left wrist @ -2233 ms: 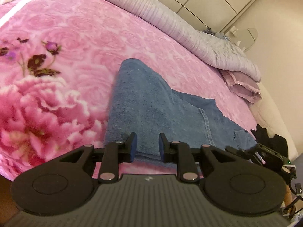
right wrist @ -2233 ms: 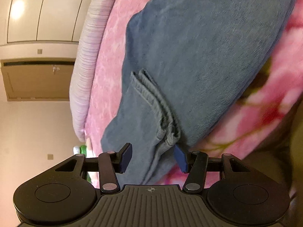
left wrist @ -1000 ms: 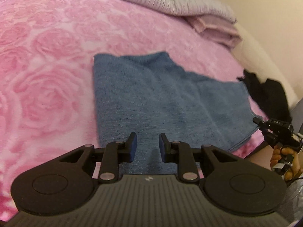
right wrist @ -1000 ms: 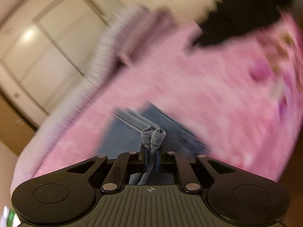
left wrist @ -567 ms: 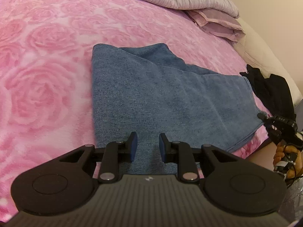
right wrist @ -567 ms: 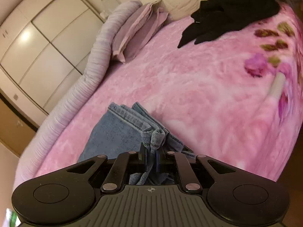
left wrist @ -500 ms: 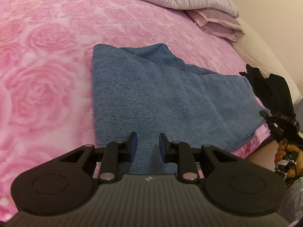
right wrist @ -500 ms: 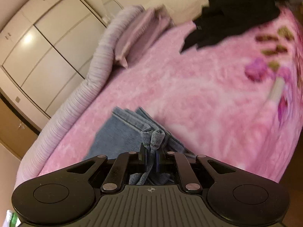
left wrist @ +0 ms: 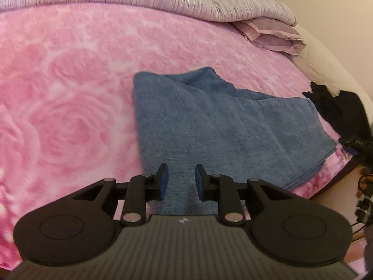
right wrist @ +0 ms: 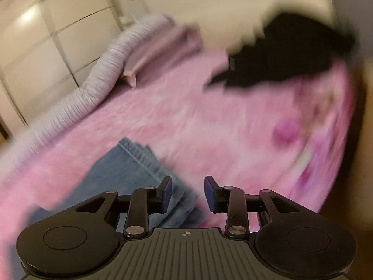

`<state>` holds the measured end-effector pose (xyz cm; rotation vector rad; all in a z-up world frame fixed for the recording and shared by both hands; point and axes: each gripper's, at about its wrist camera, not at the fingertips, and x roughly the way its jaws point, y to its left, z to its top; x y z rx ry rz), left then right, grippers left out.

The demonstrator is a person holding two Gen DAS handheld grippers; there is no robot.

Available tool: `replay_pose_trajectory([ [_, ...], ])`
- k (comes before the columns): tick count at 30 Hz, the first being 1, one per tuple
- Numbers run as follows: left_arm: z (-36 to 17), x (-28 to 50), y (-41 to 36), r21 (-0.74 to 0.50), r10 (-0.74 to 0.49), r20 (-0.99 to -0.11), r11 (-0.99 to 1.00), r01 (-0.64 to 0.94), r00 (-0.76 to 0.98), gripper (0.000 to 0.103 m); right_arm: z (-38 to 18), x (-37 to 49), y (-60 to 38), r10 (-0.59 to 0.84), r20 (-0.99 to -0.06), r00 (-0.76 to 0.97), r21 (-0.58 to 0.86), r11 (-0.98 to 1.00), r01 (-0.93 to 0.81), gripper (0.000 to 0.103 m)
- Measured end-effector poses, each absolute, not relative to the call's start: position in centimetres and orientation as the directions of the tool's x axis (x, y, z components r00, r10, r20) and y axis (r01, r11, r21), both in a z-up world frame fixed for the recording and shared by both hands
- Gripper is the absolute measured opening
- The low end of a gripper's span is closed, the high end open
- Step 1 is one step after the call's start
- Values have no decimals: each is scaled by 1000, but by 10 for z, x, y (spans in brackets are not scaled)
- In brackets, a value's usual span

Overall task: Fold clothes
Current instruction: 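Pinch and smooth the folded jeans edge with the left gripper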

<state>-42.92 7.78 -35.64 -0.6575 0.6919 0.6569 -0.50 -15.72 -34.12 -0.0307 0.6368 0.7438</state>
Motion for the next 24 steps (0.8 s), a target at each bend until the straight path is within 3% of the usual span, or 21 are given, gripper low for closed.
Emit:
replay_pose_trajectory([
  [3,-367,-426,76,-291,313,-757,624,-725,573,19,-345,-36,-137,670,-530,520,33,629,-777,36],
  [6,-378,-422,73,-254,320,-775,632,-732,545,19,-376,-41,-118,622,-612,489,-45,590,-806,36],
  [8,-374,-423,71,-243,331,-777,626,-741,535,18,-384,-50,-118,619,-592,516,-95,582,-807,36],
  [13,-364,-426,64,-236,346,-762,639,-732,548,15,-360,-65,-133,660,-588,467,13,585,-811,37],
  [20,-380,-421,56,-216,361,-769,630,-746,528,18,-394,-105,-117,671,-627,395,-16,496,-868,37],
  [24,-367,-415,52,-177,376,-800,596,-783,467,18,-374,-102,-119,616,-699,364,57,556,-829,37],
])
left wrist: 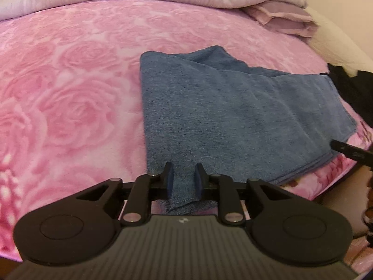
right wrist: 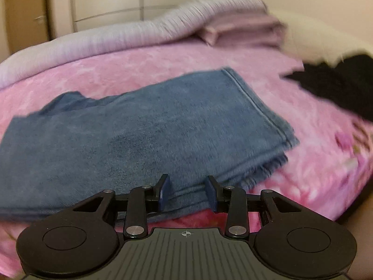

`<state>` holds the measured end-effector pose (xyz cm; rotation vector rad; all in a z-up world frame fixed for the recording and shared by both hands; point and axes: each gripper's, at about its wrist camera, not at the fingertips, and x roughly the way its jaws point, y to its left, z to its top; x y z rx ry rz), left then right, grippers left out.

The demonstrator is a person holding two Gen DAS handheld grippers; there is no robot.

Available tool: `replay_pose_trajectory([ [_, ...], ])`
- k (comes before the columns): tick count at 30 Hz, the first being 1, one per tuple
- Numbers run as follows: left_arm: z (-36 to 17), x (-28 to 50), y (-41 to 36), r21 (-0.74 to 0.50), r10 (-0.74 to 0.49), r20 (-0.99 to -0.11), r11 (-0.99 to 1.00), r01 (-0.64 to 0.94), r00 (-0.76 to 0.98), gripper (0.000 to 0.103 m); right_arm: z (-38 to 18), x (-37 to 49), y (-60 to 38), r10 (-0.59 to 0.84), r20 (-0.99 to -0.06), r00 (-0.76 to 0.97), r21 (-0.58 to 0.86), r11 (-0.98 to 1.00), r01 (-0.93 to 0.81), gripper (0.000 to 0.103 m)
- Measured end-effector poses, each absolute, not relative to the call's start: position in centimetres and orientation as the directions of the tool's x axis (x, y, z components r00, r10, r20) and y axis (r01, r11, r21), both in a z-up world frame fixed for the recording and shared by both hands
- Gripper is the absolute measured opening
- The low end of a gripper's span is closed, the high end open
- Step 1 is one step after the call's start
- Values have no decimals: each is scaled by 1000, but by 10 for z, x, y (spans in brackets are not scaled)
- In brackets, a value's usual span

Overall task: Fold clothes
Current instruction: 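Pinch and smooth the folded jeans edge with the left gripper, then open both grippers and pull back from the folded jeans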

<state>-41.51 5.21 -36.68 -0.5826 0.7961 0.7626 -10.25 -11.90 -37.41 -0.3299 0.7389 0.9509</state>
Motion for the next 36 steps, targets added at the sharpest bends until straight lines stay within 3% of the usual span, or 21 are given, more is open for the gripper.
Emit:
replay_pose_trajectory([
  [1,-361,-414,48,-165,384,-804,591,-790,455,20,-368,-102,-121,606,-715,350,84,571,-817,37],
  [3,-352,-416,40,-157,394,-807,574,-803,440,35,-355,-110,-134,631,-702,330,141,577,-804,37],
  [12,-324,-434,6,-133,413,-804,576,-806,428,37,-321,-153,-163,619,-704,348,153,611,-777,41],
  [16,-309,-447,-10,-122,438,-786,582,-804,437,40,-303,-172,-175,631,-674,384,136,617,-775,57],
  [19,-298,-457,-22,-111,466,-766,581,-806,442,42,-293,-186,-183,637,-662,395,126,614,-779,61],
  [36,-283,-466,-82,-23,520,-731,628,-778,441,49,-282,-224,-216,626,-691,363,82,566,-820,67],
])
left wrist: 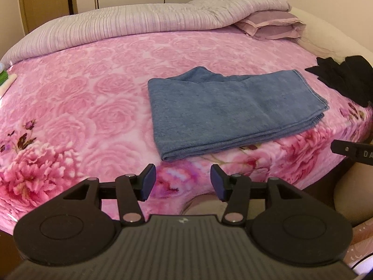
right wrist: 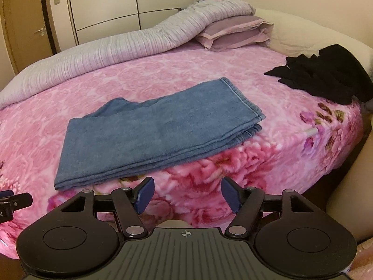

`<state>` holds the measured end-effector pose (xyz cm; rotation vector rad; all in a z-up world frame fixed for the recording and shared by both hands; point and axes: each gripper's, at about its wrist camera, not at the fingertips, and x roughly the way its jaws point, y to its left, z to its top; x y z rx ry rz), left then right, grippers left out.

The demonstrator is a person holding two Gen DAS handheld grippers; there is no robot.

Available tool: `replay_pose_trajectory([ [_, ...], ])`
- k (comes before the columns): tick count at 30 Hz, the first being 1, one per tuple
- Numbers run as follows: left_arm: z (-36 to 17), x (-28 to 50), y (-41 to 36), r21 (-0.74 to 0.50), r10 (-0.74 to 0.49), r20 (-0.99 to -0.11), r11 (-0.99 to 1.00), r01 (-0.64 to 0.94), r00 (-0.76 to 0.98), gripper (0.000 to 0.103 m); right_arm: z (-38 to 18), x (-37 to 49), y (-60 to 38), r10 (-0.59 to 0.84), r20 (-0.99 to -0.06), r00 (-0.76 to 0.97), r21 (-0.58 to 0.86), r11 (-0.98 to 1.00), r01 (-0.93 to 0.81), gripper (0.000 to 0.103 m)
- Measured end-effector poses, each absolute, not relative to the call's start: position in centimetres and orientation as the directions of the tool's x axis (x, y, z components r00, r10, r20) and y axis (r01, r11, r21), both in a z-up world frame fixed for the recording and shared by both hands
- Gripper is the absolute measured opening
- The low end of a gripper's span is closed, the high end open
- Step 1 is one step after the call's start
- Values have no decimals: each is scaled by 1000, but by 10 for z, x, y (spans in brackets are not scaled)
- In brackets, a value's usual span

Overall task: Fold clothes
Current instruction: 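Open both grippers and pull back from the folded jeans, then move the left gripper to the folded jeans edge and grasp it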

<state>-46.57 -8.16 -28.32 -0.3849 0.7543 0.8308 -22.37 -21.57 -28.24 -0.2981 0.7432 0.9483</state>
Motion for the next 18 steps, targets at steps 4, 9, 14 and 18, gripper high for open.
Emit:
replay_pose_trajectory([
  [4,-282,-463,-84,-14,524,-730,630,-776,439,49,-284,-223,-216,627,-692,357,86,563,-822,68],
  [9,-286,-461,-79,-27,507,-742,631,-775,439,49,-287,-223,-210,625,-699,349,82,555,-828,68],
  [14,-292,-456,-73,-41,484,-755,638,-769,442,49,-288,-223,-203,620,-700,355,61,546,-835,68],
  [18,-296,-454,-67,-59,468,-763,637,-768,446,49,-291,-219,-197,613,-703,361,49,548,-835,68],
])
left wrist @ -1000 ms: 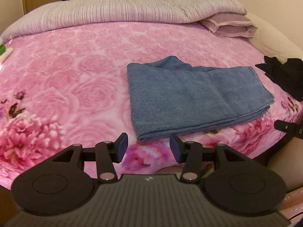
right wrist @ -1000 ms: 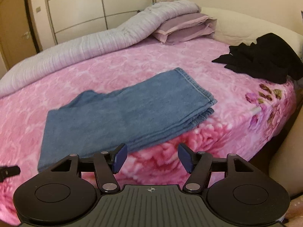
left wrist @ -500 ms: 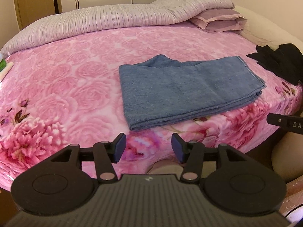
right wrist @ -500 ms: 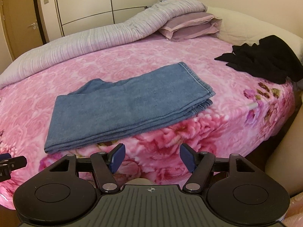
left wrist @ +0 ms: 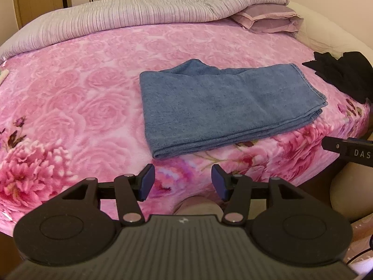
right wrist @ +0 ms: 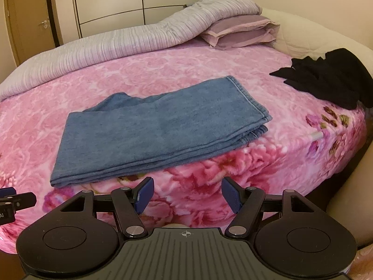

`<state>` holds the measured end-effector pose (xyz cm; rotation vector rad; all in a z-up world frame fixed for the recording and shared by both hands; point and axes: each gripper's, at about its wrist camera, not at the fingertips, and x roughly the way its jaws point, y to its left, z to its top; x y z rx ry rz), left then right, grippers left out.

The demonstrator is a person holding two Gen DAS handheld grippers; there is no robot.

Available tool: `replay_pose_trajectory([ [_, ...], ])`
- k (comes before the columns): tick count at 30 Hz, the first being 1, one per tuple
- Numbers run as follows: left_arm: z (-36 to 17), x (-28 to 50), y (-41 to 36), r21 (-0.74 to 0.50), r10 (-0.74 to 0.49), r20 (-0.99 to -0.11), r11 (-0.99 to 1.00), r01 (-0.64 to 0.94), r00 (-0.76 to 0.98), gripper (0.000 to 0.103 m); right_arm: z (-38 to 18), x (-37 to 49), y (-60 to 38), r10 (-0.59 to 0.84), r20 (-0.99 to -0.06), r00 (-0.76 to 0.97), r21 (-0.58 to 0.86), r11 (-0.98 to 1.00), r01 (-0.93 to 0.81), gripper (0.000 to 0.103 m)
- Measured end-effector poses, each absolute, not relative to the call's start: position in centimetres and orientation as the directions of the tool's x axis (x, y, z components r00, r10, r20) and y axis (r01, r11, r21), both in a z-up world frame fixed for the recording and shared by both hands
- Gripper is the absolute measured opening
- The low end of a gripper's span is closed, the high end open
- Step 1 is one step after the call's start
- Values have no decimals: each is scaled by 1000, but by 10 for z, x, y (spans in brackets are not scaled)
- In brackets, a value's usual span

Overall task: Fold clothes
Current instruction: 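Move the left gripper to the folded jeans edge and grasp it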

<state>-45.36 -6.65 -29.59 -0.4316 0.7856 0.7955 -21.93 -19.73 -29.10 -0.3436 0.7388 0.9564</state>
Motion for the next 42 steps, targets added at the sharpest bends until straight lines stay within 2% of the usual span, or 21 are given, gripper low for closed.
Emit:
replay_pose_trajectory([
  [10,-320,-458,-29,-116,418,-803,589,-800,425,49,-319,-184,-189,577,-746,333,114,603,-790,68],
  [13,-324,-463,-14,-151,415,-793,576,-803,447,49,-331,-162,-190,552,-759,346,131,649,-750,68],
  [16,-322,-465,8,-234,405,-747,583,-778,527,48,-336,-141,-189,551,-742,382,134,680,-721,68],
  [18,-321,-460,22,-264,408,-719,589,-764,563,42,-333,-129,-185,596,-686,417,145,674,-724,68],
  [22,-323,-434,55,-261,408,-696,623,-737,591,37,-332,-112,-161,640,-613,464,102,646,-756,68],
  [24,-327,-417,73,-259,395,-693,644,-719,603,27,-334,-103,-142,641,-608,469,75,634,-770,67],
  [26,-330,-399,90,-261,378,-689,667,-698,618,22,-336,-93,-120,650,-607,457,62,612,-788,65],
  [28,-335,-382,105,-257,368,-686,685,-682,628,21,-337,-86,-97,673,-603,429,58,573,-818,55],
  [31,-347,-356,128,-248,355,-679,712,-656,643,17,-342,-76,-60,708,-587,392,33,504,-863,46],
  [35,-372,-328,158,-228,351,-686,729,-646,637,17,-359,-63,-19,696,-575,431,-54,493,-868,46],
  [37,-393,-324,173,-182,383,-710,712,-678,592,5,-371,-53,-9,671,-582,459,-88,509,-856,46],
  [40,-403,-344,190,-302,357,-678,662,-686,643,3,-382,-45,-9,666,-588,458,-92,508,-856,46],
  [42,-397,-356,191,-320,366,-674,639,-700,642,3,-384,-43,-14,661,-585,471,-87,526,-846,46],
])
